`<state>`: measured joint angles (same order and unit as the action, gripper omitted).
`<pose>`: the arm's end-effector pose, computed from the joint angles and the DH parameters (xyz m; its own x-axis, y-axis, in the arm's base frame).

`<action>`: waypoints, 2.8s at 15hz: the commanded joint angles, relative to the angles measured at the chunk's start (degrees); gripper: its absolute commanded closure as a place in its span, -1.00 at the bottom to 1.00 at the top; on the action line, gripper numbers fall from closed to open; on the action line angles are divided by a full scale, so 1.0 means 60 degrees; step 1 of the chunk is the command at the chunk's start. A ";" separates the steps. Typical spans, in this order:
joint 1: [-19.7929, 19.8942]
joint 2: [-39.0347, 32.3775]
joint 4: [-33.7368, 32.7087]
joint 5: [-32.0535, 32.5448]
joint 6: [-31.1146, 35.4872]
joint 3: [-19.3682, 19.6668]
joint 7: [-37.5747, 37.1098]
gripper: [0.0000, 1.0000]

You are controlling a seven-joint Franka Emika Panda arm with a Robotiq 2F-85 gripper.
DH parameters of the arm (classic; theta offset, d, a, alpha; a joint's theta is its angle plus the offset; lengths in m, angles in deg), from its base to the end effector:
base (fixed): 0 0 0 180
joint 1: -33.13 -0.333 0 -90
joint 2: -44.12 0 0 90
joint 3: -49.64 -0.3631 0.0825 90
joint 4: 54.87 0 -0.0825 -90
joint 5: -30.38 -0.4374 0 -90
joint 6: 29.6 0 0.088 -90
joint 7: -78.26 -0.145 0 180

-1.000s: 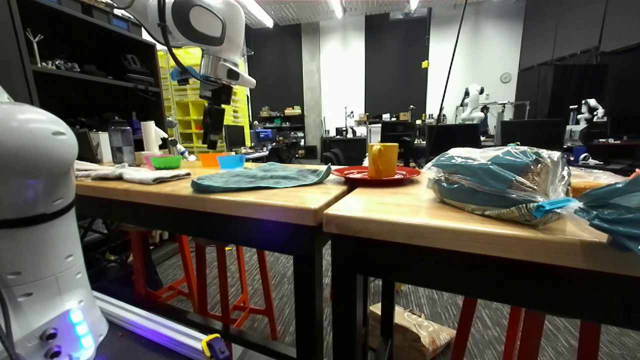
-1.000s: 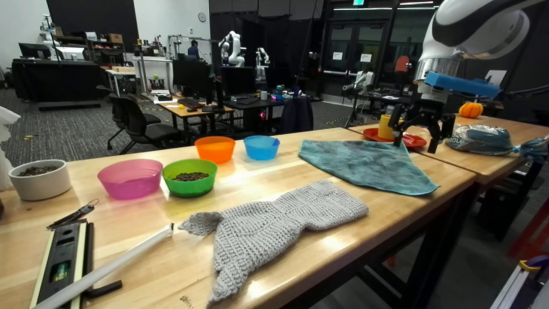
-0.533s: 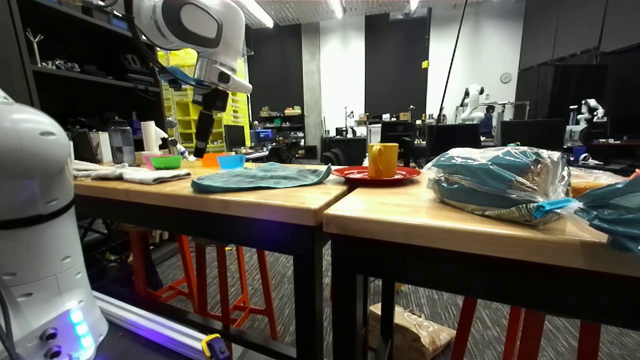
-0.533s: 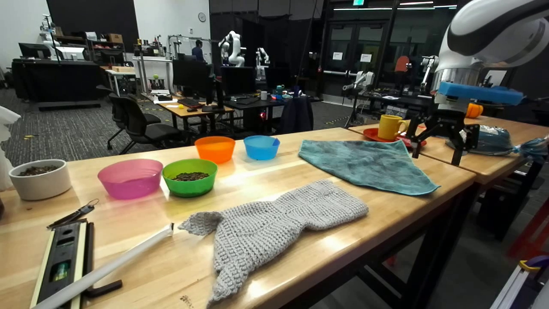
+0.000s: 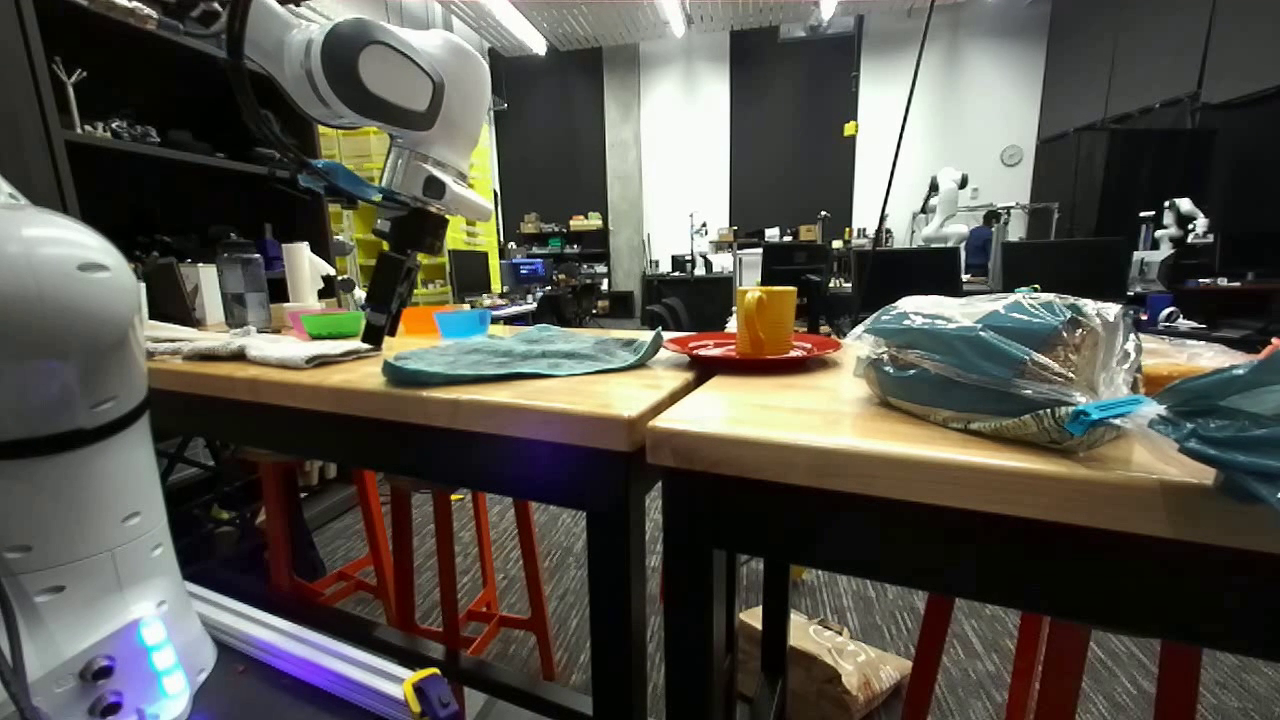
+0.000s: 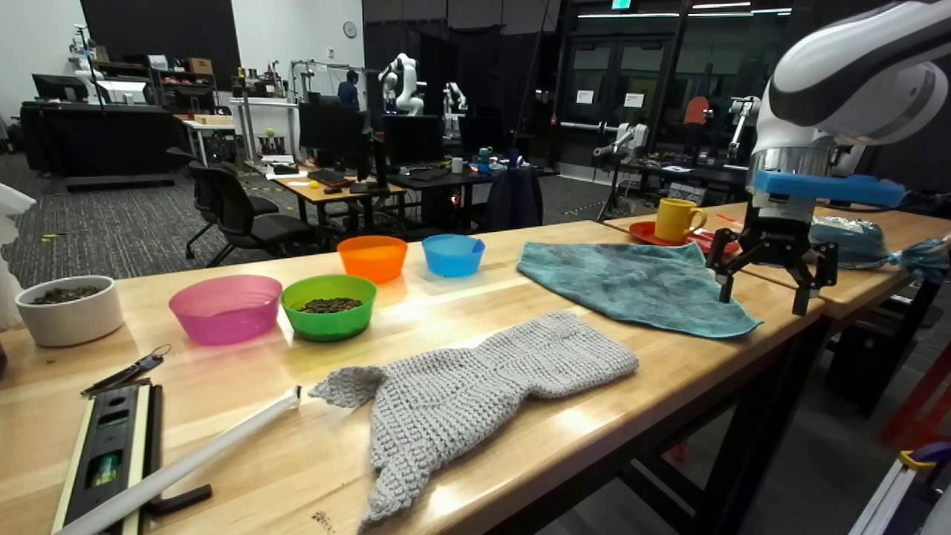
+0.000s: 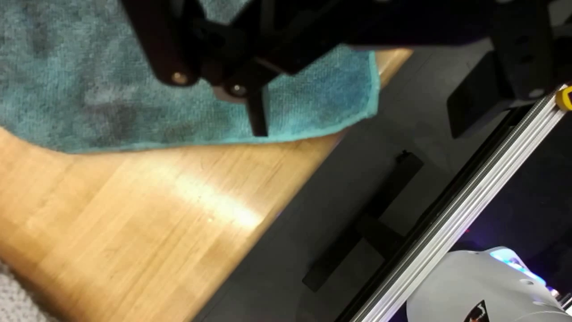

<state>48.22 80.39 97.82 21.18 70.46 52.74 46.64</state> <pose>0.3149 -0.0804 0.3918 0.5818 -0.7414 -0.3343 -0.7865 -0.6176 0.0008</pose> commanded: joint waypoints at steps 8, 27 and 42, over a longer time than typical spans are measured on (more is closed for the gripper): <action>0.0255 -0.0227 0.0499 -0.0151 0.1588 -0.0089 -0.0478 -1.00; 0.0122 -0.0458 0.0267 -0.0228 0.2665 -0.0051 -0.0940 1.00; -0.0282 -0.2402 -0.2101 0.2191 0.6359 -0.1484 -0.0884 0.99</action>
<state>47.01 71.36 88.71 31.42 104.47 45.10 41.72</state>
